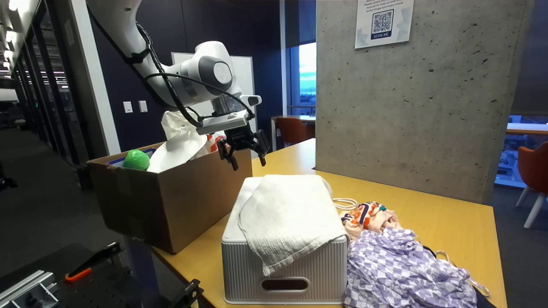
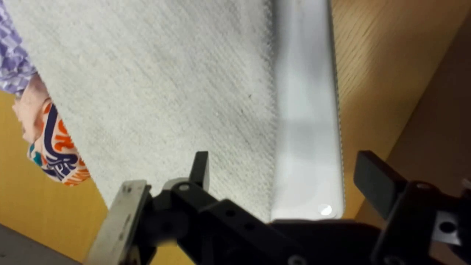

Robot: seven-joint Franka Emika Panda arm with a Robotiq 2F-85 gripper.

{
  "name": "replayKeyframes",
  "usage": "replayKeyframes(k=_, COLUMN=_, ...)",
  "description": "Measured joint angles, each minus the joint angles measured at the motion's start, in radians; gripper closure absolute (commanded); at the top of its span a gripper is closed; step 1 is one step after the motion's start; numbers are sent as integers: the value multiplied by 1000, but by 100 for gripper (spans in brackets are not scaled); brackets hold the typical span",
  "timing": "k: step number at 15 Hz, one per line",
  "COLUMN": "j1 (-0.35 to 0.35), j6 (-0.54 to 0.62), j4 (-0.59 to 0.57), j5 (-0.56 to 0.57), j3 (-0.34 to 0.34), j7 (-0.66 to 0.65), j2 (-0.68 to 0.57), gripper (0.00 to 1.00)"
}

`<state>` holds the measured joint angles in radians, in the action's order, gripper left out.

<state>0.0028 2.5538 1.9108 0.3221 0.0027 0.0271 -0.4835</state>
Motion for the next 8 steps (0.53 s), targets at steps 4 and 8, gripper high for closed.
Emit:
replayKeyframes(k=4, j1=-19, j6=78, j4=142, j5=-38, j3=-37, j7=-17, j2=38, gripper=0)
replayKeyframes(k=8, j1=-32, j6=118, j4=215, j5=-51, j3=-63, j7=-23, j2=46, gripper=0)
